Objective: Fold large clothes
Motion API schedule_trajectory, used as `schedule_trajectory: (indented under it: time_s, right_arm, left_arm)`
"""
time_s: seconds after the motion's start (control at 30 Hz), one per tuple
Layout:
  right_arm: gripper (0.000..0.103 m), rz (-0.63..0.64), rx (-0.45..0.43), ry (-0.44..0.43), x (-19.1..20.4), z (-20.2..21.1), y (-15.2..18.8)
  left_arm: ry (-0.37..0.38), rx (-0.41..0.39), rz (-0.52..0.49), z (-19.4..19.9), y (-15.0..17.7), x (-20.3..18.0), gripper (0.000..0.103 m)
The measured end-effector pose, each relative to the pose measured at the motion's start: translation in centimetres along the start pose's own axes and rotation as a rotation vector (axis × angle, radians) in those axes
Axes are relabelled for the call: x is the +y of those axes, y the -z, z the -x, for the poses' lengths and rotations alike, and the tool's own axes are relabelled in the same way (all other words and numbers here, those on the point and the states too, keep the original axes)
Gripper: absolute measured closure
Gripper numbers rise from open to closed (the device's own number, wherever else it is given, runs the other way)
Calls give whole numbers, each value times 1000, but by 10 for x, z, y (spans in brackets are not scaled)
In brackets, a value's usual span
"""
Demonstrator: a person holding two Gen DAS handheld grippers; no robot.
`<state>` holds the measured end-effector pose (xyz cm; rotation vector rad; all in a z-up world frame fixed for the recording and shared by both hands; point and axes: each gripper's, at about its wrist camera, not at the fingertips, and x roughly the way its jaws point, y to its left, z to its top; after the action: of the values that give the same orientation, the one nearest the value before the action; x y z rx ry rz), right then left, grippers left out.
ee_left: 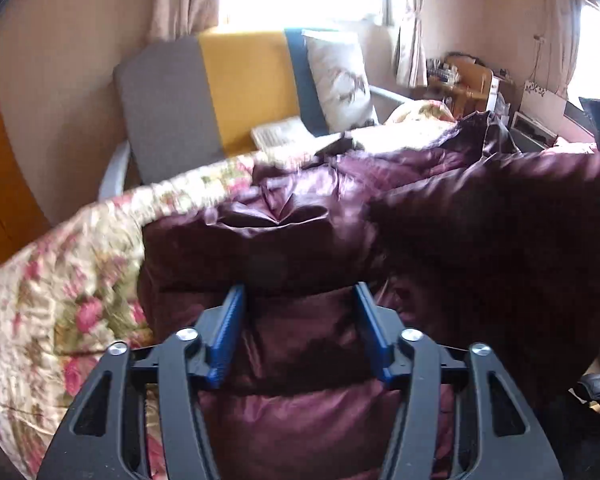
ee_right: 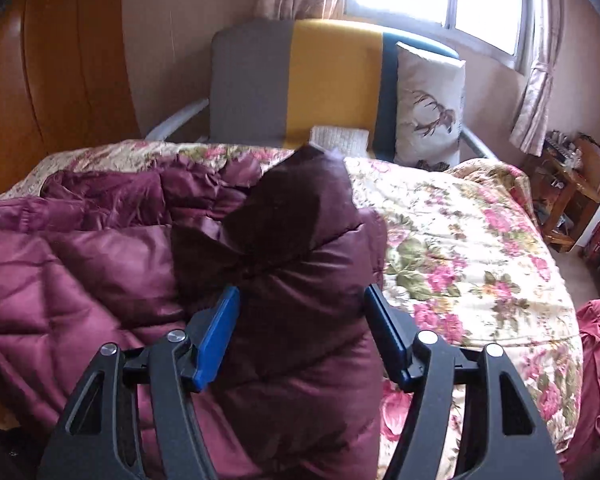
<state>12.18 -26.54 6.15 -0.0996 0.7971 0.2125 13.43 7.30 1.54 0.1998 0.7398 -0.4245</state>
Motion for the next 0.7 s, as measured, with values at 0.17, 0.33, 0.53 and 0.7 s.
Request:
schedule_trajectory:
  time_s: [0.17, 0.33, 0.53, 0.7]
  right_arm:
    - [75, 22, 3, 73, -6, -3, -2]
    - [83, -168, -47, 57, -62, 14, -19]
    - [85, -368, -3, 81, -98, -51, -47]
    - [91, -467, 161, 172, -119, -130, -20]
  left_arm:
    - [3, -64, 104, 11, 8, 20, 84]
    - [42, -202, 339, 49, 7, 77, 87]
    - [-44, -158, 434, 16, -20, 110, 87]
    - [-113, 50, 395, -68, -24, 110, 86]
